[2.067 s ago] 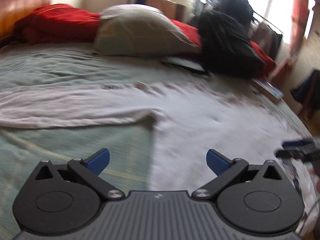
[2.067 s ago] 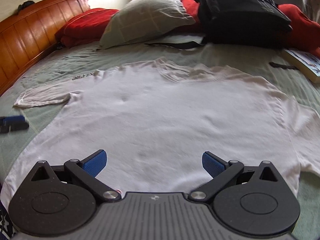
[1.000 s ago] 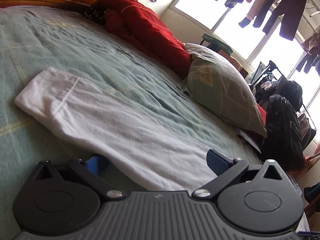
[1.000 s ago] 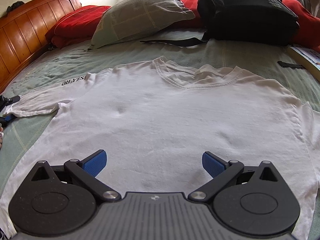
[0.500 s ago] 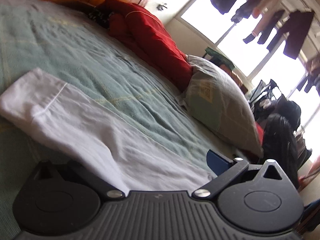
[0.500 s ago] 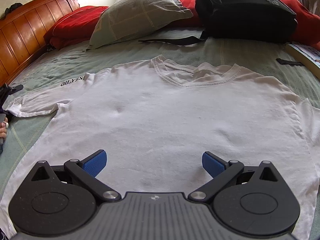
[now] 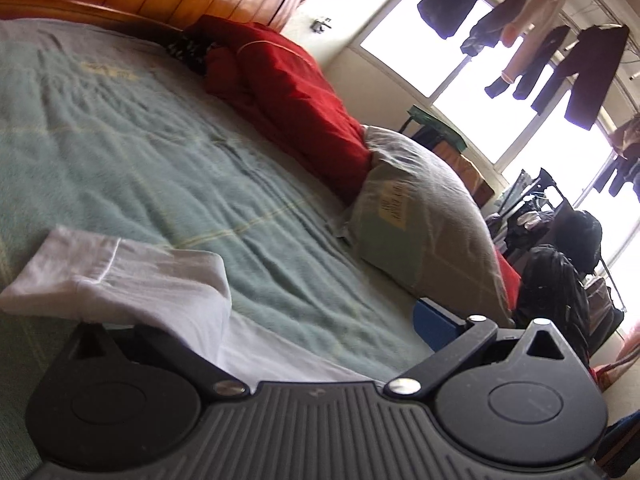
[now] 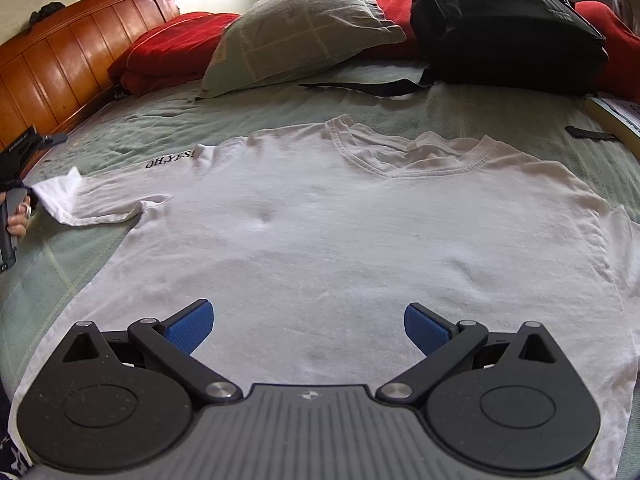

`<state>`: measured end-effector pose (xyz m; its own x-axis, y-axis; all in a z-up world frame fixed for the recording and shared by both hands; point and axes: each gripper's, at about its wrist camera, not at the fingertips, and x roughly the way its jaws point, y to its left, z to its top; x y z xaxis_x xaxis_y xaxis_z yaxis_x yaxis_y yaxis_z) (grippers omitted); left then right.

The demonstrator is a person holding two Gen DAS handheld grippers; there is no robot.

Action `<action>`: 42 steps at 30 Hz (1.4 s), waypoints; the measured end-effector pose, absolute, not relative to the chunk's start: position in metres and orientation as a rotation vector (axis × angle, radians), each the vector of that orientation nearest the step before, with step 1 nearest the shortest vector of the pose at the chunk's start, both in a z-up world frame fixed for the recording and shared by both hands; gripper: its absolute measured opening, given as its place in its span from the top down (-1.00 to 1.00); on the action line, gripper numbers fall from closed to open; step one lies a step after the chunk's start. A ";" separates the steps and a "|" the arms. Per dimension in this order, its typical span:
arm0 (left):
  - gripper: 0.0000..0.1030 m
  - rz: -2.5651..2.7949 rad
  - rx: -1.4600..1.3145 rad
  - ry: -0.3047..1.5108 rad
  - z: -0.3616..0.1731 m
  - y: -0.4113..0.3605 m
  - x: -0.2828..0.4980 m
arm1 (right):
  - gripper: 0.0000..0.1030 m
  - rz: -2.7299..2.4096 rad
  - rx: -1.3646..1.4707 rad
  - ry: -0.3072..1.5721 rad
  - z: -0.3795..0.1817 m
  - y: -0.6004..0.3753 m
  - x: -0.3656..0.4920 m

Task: Fold clothes
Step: 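Move the open left gripper to the cuff of the outstretched sleeve, then close the left gripper on the sleeve cuff and lift it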

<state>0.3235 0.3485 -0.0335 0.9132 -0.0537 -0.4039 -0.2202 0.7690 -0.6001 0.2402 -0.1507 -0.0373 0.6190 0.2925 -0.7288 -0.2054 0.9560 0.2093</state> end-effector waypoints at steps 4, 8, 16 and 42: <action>-0.99 0.060 -0.666 0.412 -0.011 0.332 0.324 | -1.00 0.316 0.115 0.853 -0.033 -0.153 0.232; -0.99 0.041 -0.643 0.412 0.010 0.313 0.330 | -1.00 0.364 0.143 0.896 -0.032 -0.154 0.226; -0.99 -0.034 -0.599 0.417 0.045 0.263 0.342 | -1.00 0.470 0.115 0.901 -0.026 -0.151 0.204; -0.99 -0.229 -0.523 0.511 0.057 0.090 0.386 | -1.00 0.478 0.069 0.909 -0.028 -0.192 0.163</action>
